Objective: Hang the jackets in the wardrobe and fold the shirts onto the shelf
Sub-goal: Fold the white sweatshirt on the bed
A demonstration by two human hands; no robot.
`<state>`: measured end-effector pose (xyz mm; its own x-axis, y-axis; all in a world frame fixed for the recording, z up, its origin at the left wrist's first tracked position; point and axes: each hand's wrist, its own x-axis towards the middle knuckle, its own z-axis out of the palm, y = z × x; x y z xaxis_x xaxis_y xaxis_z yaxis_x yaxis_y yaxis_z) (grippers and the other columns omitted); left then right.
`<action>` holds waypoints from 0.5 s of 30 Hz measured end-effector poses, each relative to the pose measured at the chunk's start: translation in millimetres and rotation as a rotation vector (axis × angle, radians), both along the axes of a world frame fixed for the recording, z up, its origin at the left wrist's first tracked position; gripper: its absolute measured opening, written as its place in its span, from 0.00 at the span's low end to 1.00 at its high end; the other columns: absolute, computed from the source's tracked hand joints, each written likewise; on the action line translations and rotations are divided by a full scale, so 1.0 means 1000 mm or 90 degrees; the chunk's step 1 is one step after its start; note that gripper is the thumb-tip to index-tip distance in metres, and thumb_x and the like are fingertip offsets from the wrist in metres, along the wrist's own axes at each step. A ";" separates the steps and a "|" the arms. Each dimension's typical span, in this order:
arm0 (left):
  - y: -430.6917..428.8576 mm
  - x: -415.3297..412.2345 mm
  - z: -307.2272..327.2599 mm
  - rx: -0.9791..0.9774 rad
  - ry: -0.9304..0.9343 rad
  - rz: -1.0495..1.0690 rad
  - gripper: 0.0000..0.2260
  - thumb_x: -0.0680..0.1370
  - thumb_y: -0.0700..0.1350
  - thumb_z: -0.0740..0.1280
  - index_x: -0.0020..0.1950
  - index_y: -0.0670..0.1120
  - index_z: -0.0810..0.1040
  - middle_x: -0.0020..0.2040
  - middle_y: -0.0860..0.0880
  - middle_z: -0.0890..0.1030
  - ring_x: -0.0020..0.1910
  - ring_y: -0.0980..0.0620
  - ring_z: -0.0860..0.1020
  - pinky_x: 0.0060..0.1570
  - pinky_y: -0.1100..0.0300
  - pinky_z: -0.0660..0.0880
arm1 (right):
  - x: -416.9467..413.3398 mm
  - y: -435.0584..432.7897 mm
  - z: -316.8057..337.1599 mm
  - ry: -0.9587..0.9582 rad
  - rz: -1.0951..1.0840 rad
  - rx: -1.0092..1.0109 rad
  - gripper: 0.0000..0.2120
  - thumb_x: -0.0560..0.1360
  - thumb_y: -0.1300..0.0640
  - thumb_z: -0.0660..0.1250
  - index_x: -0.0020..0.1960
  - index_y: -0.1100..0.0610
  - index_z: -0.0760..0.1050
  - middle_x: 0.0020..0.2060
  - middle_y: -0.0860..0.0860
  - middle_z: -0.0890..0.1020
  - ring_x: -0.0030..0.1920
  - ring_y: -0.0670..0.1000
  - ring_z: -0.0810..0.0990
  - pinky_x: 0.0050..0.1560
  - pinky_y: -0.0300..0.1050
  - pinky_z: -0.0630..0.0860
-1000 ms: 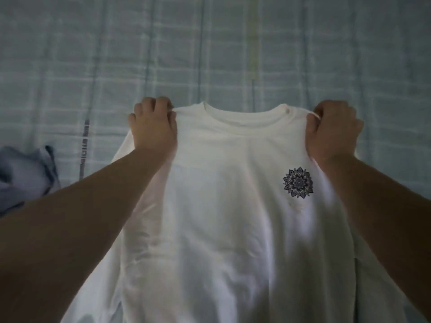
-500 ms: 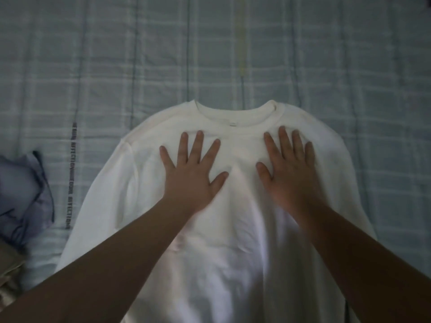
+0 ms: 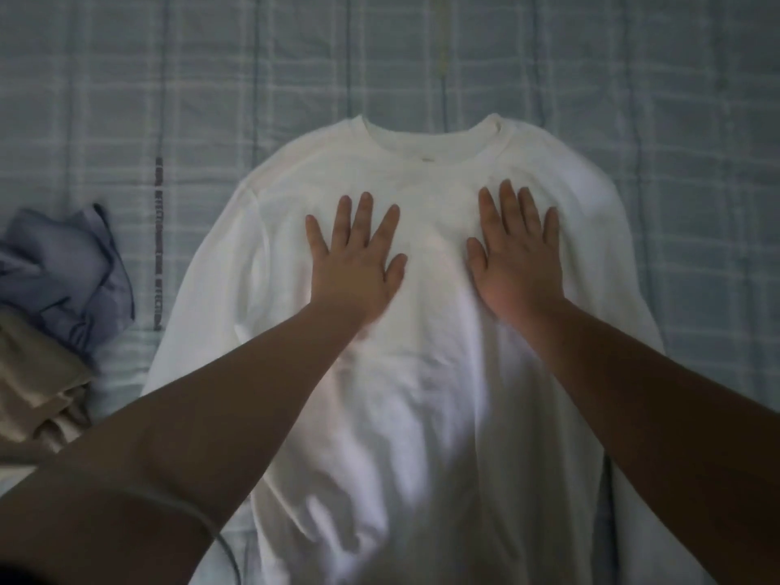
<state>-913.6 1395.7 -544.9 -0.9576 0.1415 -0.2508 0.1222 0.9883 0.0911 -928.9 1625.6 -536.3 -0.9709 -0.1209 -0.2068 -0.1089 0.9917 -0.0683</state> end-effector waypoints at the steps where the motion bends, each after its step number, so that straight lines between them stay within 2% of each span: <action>1: -0.001 0.016 0.001 0.006 0.002 -0.008 0.28 0.82 0.61 0.45 0.81 0.55 0.47 0.82 0.45 0.49 0.80 0.41 0.45 0.72 0.30 0.44 | 0.017 -0.001 0.003 0.004 0.016 -0.013 0.29 0.82 0.44 0.47 0.81 0.52 0.49 0.80 0.56 0.53 0.80 0.58 0.50 0.77 0.62 0.46; 4: -0.007 0.074 0.000 0.028 0.007 -0.025 0.27 0.82 0.58 0.50 0.81 0.53 0.52 0.81 0.43 0.53 0.80 0.40 0.50 0.73 0.31 0.47 | 0.084 -0.002 0.008 0.022 0.059 -0.041 0.28 0.83 0.47 0.50 0.80 0.56 0.53 0.79 0.57 0.56 0.79 0.59 0.53 0.77 0.63 0.50; 7: -0.015 0.134 0.005 0.033 -0.013 -0.042 0.27 0.82 0.56 0.52 0.81 0.51 0.54 0.81 0.41 0.55 0.79 0.39 0.51 0.73 0.33 0.48 | 0.153 -0.002 0.015 -0.010 0.067 -0.021 0.27 0.83 0.48 0.51 0.80 0.55 0.54 0.79 0.56 0.58 0.79 0.58 0.55 0.76 0.62 0.51; 15: -0.043 0.294 0.026 0.018 -0.152 -0.084 0.27 0.83 0.56 0.49 0.82 0.50 0.51 0.81 0.40 0.50 0.80 0.39 0.44 0.75 0.36 0.48 | 0.293 0.012 0.033 -0.163 0.039 -0.012 0.31 0.80 0.48 0.55 0.80 0.55 0.54 0.79 0.57 0.58 0.79 0.59 0.54 0.76 0.64 0.51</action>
<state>-619.3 1353.1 -518.8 -0.8446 0.2712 -0.4615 0.2215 0.9620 0.1599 -636.2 1637.7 -503.8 -0.8779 -0.1844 -0.4419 -0.1462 0.9820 -0.1193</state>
